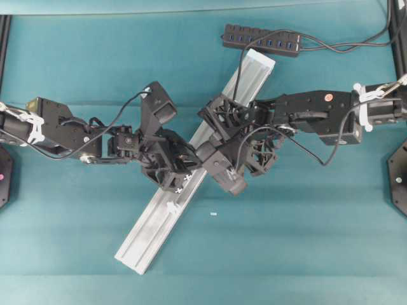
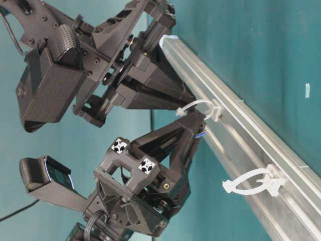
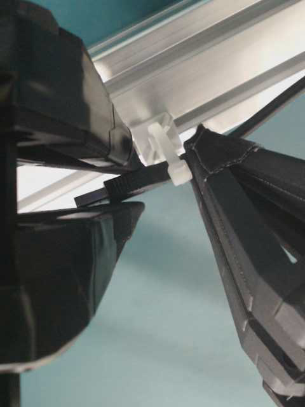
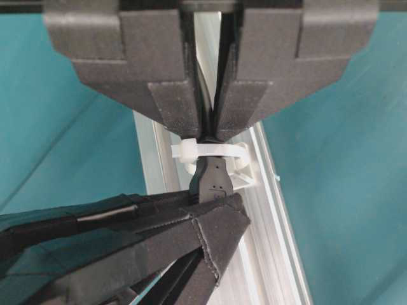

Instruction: Pass the USB cable through three rings with both arms.

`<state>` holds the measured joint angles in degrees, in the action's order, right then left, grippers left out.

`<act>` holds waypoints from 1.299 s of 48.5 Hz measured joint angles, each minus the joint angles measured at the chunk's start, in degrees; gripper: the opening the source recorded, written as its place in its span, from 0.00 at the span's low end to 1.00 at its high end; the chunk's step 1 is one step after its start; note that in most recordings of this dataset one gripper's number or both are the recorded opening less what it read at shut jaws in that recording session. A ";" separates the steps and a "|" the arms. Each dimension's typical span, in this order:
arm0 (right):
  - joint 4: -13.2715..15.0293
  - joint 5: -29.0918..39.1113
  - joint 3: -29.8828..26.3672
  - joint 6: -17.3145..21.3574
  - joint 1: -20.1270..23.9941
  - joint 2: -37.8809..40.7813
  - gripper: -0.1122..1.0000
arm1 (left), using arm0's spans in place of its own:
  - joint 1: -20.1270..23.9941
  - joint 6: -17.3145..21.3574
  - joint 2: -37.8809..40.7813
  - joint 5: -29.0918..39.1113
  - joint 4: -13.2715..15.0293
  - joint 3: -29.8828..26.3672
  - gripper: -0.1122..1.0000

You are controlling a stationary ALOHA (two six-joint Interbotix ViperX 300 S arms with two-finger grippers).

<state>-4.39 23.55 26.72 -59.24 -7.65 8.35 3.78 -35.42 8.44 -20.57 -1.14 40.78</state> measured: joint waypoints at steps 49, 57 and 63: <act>0.00 2.46 0.26 16.61 0.35 -2.64 0.84 | -2.90 -8.44 -2.90 -0.09 0.00 4.92 0.20; 0.09 1.58 -0.53 16.61 1.58 -2.55 0.84 | -3.25 -8.61 -4.92 0.00 0.00 6.15 0.20; 0.26 0.18 -0.79 16.61 2.37 -2.20 0.82 | -3.25 -8.70 -6.24 -0.09 0.00 6.94 0.20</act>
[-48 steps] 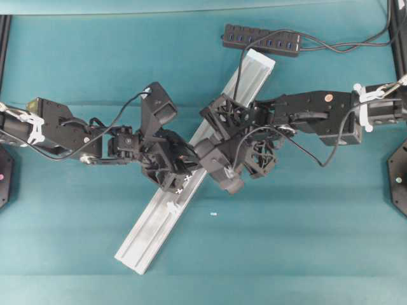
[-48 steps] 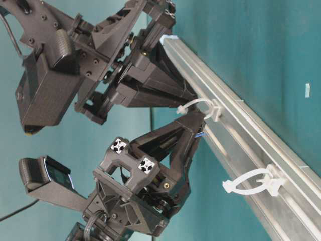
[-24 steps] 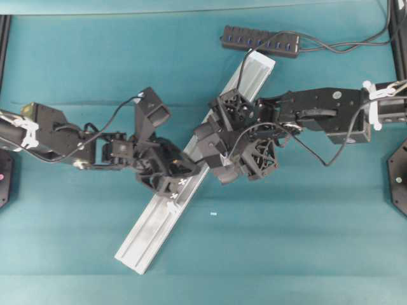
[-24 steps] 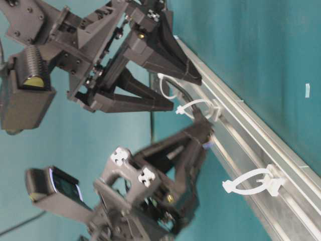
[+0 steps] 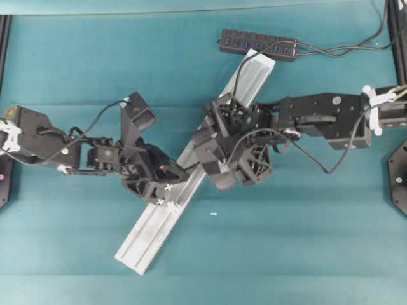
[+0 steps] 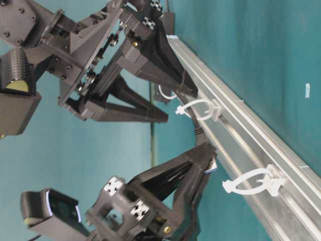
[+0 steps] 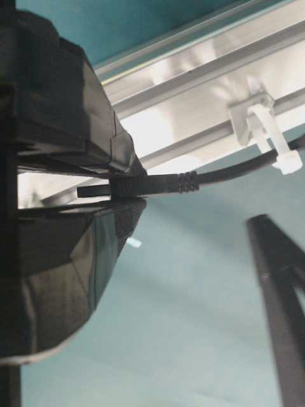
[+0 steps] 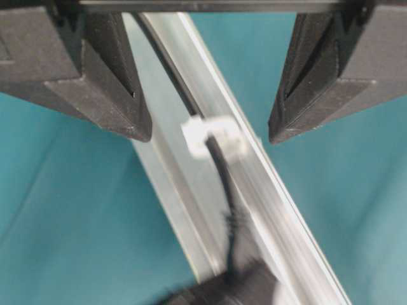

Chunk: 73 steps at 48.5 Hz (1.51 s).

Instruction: Pass the USB cable through three rings with both arms.

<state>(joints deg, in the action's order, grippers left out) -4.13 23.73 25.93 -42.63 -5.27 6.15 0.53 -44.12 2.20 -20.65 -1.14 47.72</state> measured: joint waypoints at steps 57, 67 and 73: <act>1.85 2.29 -5.36 0.09 2.11 5.45 0.16 | -0.09 0.53 -2.29 0.09 0.00 1.23 0.20; 1.85 2.90 -5.71 0.09 2.02 5.54 0.16 | -0.18 0.44 -2.55 0.00 -0.09 1.49 0.48; 1.85 3.25 -5.71 0.09 1.85 5.63 0.16 | -0.18 0.09 -3.08 0.09 0.00 2.29 0.81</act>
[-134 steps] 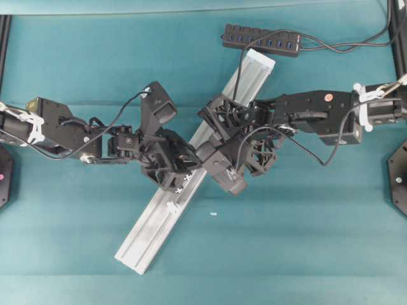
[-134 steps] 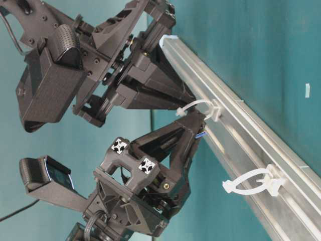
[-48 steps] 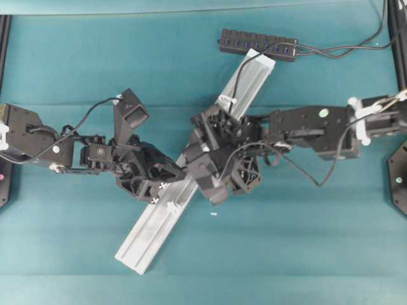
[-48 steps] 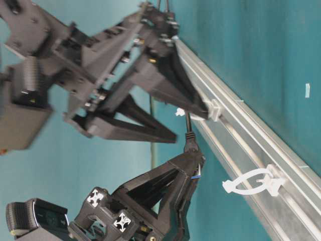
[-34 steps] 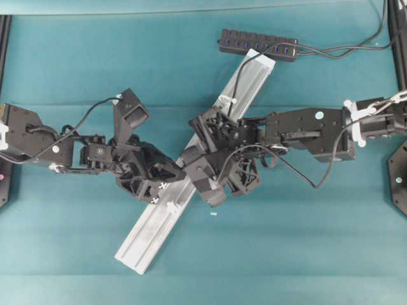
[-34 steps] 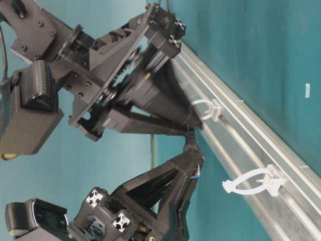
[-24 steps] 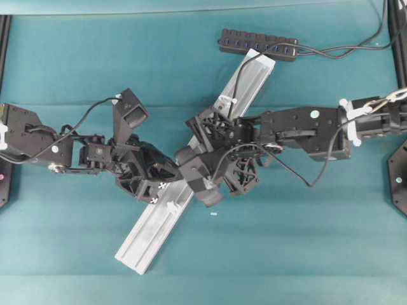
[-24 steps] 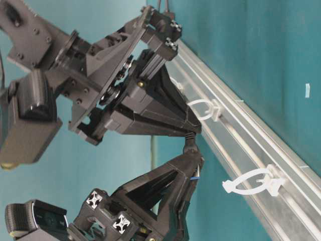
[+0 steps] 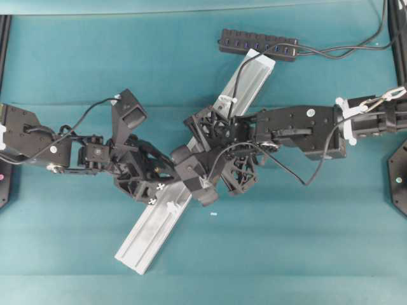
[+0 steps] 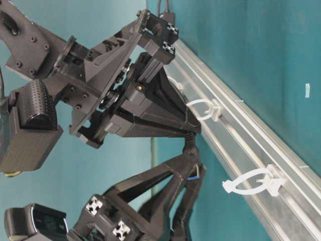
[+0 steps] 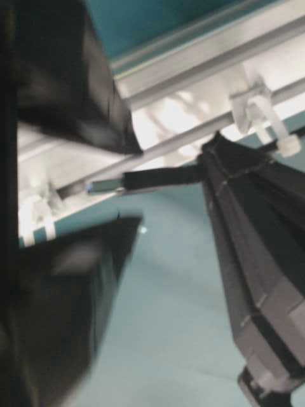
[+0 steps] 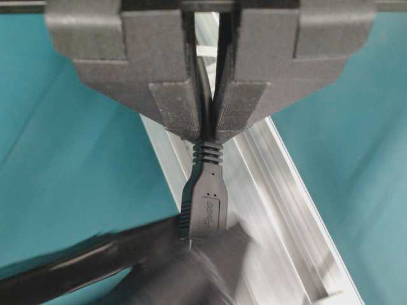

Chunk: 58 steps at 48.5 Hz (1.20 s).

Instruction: Pass the USB cable through three rings with both arms.

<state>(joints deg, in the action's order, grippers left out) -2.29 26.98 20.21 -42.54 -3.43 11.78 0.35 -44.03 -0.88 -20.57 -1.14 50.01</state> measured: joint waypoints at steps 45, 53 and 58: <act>2.11 3.60 -3.78 -11.34 3.69 4.22 0.16 | -4.75 0.44 -35.33 18.72 -0.09 13.10 0.92; 2.02 3.60 -3.78 -11.43 4.66 4.39 0.16 | -4.75 0.44 -40.34 22.50 0.00 13.27 0.92; 2.02 3.43 -3.87 -11.43 5.10 4.57 0.16 | -4.75 0.44 -41.84 22.94 0.00 13.27 0.92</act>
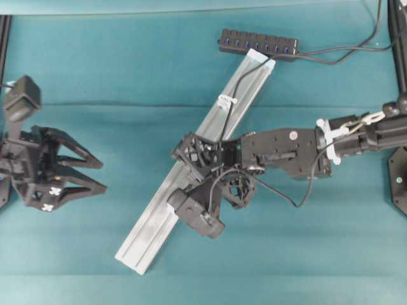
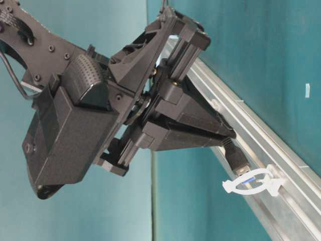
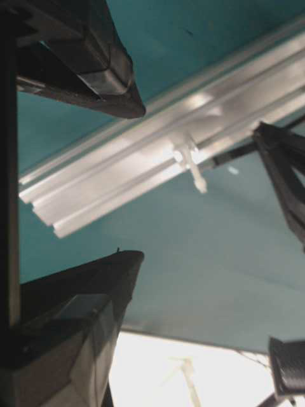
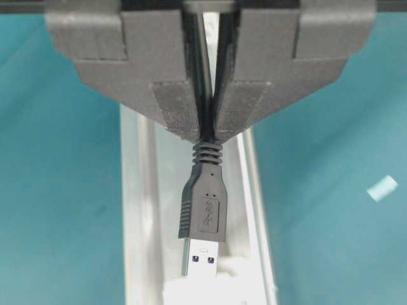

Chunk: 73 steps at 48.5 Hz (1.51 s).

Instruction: Pass the USB cable through three rings with both arms.

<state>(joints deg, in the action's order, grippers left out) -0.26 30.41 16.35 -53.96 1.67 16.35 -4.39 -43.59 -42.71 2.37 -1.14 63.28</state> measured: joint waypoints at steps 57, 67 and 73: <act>-8.35 -4.66 -3.25 0.09 2.55 2.37 0.16 | -0.09 -1.05 0.00 -6.06 -0.09 2.29 0.91; -8.44 -4.75 -3.25 0.70 2.11 2.37 0.16 | -0.97 -1.58 7.65 -18.37 0.00 2.46 0.90; -8.44 -4.75 -3.25 1.32 1.76 2.37 0.16 | -2.72 -1.58 13.36 -21.88 -0.09 1.05 0.90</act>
<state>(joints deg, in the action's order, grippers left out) -8.70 25.66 13.10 -52.65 3.43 18.72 -7.12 -45.18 -29.36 -19.51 -1.23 64.34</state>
